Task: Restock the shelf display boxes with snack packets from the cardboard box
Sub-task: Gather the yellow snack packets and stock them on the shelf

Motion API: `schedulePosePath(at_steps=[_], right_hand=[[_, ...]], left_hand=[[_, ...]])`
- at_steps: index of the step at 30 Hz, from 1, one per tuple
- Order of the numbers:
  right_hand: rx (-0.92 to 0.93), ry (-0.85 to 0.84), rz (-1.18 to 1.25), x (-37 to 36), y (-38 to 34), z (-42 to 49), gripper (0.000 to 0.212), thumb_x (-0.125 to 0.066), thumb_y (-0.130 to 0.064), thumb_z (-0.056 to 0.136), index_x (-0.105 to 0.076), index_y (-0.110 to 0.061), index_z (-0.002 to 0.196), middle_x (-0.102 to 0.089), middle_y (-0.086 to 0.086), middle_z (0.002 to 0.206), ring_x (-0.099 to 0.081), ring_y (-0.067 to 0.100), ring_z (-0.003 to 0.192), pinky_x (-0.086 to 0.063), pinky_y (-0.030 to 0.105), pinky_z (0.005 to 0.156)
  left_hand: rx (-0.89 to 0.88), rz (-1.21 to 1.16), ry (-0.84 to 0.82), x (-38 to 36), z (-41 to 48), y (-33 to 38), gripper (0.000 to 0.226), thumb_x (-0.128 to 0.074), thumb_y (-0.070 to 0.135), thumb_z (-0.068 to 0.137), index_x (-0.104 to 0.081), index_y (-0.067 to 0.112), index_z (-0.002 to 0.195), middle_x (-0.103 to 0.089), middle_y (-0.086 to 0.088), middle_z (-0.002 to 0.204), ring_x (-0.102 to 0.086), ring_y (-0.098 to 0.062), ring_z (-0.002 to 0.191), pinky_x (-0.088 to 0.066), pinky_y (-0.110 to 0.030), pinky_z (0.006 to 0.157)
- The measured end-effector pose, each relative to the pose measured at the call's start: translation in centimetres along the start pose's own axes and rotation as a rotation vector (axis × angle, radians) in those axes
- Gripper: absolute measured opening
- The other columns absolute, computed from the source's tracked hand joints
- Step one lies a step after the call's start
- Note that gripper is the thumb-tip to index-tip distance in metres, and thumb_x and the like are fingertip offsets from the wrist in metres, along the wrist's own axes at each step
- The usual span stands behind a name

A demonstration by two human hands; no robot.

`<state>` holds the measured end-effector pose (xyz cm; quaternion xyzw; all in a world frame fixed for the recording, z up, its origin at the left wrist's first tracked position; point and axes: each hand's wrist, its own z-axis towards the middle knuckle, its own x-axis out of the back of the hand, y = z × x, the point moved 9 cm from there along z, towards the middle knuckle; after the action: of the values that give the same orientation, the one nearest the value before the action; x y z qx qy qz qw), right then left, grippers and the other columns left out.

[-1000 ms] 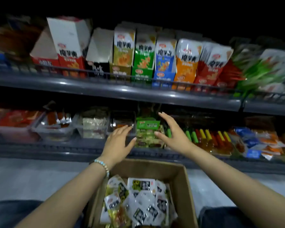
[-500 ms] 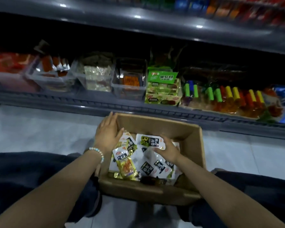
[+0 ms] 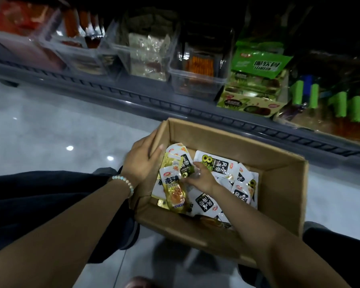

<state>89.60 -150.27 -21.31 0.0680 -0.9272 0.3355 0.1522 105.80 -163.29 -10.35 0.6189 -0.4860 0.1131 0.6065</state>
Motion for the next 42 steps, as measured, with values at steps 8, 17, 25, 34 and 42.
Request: schedulePosePath(at_steps=[8,17,25,34,42], right_hand=[[0.015,0.087,-0.127,-3.5,0.0,4.7,0.08,-0.086,-0.042,0.061,-0.054,-0.011,0.127,-0.056,0.011,0.123,-0.057,0.028,0.112,-0.048,0.04,0.096],[-0.178,0.14,0.056,-5.6,-0.2,4.6,0.075,-0.084,-0.018,0.066,-0.043,-0.006,0.128,-0.056,0.011,0.119,-0.055,0.028,0.113,-0.045,0.029,0.089],[0.028,-0.141,-0.013,-2.1,-0.8,3.0,0.036,-0.082,-0.016,0.072,-0.063,-0.009,0.102,-0.062,0.004,0.105,-0.059,0.02,0.102,-0.049,0.024,0.088],[-0.115,-0.467,-0.268,0.3,7.9,-3.7,0.035,-0.076,-0.026,0.078,-0.069,-0.018,0.112,-0.062,-0.002,0.118,-0.056,0.014,0.109,-0.043,0.014,0.082],[0.12,-0.189,-0.271,0.7,7.3,-2.8,0.017,-0.068,-0.017,0.086,-0.074,-0.007,0.099,-0.072,0.004,0.101,-0.065,0.017,0.09,-0.052,0.031,0.088]], left_hand=[[-0.005,-0.083,0.075,-0.2,-0.6,0.0,0.059,-0.035,0.054,0.092,-0.03,0.034,0.147,-0.047,0.004,0.142,-0.04,-0.014,0.13,-0.032,-0.026,0.102],[-0.001,-0.129,0.075,-0.5,-0.6,0.0,0.06,-0.035,0.054,0.093,-0.029,0.032,0.148,-0.044,0.003,0.145,-0.038,-0.013,0.131,-0.032,-0.027,0.102],[-0.018,-0.135,0.076,-0.6,-0.6,-0.1,0.057,-0.037,0.051,0.095,-0.029,0.03,0.148,-0.044,0.002,0.144,-0.039,-0.015,0.131,-0.032,-0.03,0.104],[0.069,-0.154,0.059,-0.4,-1.2,0.6,0.057,-0.048,0.044,0.096,-0.027,0.033,0.148,-0.047,-0.003,0.139,-0.049,-0.019,0.123,-0.039,-0.03,0.097],[0.071,-0.15,0.048,-0.4,-1.4,0.5,0.054,-0.044,0.042,0.098,-0.029,0.029,0.149,-0.048,-0.005,0.139,-0.05,-0.021,0.12,-0.042,-0.033,0.098]])
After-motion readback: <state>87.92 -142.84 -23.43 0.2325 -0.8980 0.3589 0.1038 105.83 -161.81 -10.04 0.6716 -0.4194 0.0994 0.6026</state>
